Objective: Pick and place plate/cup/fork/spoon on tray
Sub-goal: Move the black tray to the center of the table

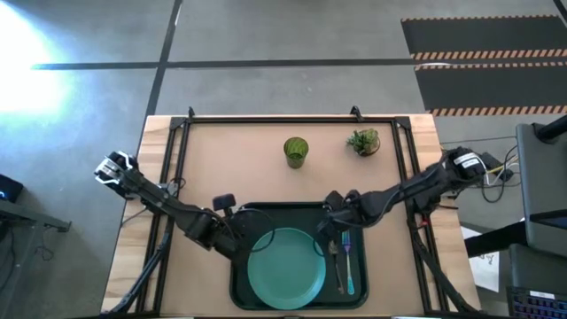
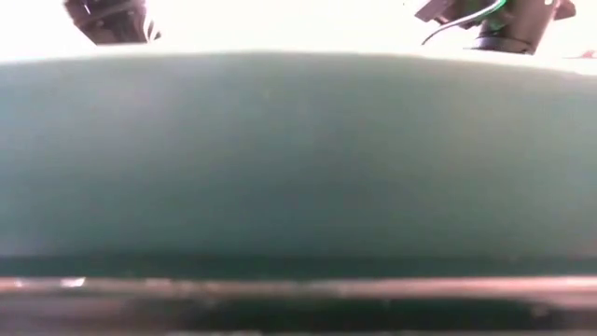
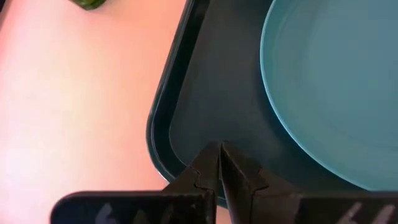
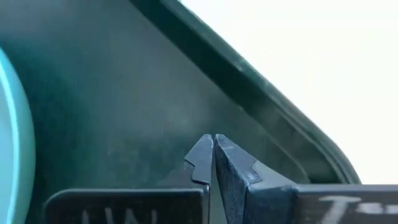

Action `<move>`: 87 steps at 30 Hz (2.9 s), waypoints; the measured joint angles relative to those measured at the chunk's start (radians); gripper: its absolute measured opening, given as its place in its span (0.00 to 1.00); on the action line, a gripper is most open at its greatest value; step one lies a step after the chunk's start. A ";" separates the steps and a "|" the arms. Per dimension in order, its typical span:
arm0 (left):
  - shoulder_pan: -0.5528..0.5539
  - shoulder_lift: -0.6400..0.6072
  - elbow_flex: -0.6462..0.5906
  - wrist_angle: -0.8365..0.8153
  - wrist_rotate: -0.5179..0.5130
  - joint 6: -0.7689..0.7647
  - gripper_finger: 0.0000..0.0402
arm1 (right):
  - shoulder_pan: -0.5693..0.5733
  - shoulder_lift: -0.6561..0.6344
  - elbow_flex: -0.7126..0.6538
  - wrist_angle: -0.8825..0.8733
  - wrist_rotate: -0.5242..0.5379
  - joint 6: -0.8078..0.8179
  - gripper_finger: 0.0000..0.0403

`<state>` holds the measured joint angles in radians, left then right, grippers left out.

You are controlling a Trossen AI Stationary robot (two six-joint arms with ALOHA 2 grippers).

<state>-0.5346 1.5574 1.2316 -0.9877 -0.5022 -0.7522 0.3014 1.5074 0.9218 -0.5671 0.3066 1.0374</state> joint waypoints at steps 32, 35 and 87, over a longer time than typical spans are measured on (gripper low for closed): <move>0.019 -0.136 -0.055 -0.053 -0.079 -0.042 0.00 | -0.180 0.001 -0.147 0.165 -0.071 -0.099 0.02; 0.019 -0.137 -0.089 -0.056 -0.060 -0.080 0.00 | -0.203 0.001 -0.147 0.165 -0.071 -0.120 0.02; 0.411 0.014 -0.454 0.562 0.349 0.266 0.00 | -0.168 -0.285 0.237 0.362 0.011 -0.639 0.02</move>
<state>-0.1233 1.5712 0.7772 -0.4258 -0.1529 -0.4865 0.1329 1.2228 1.1592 -0.2052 0.3180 0.3982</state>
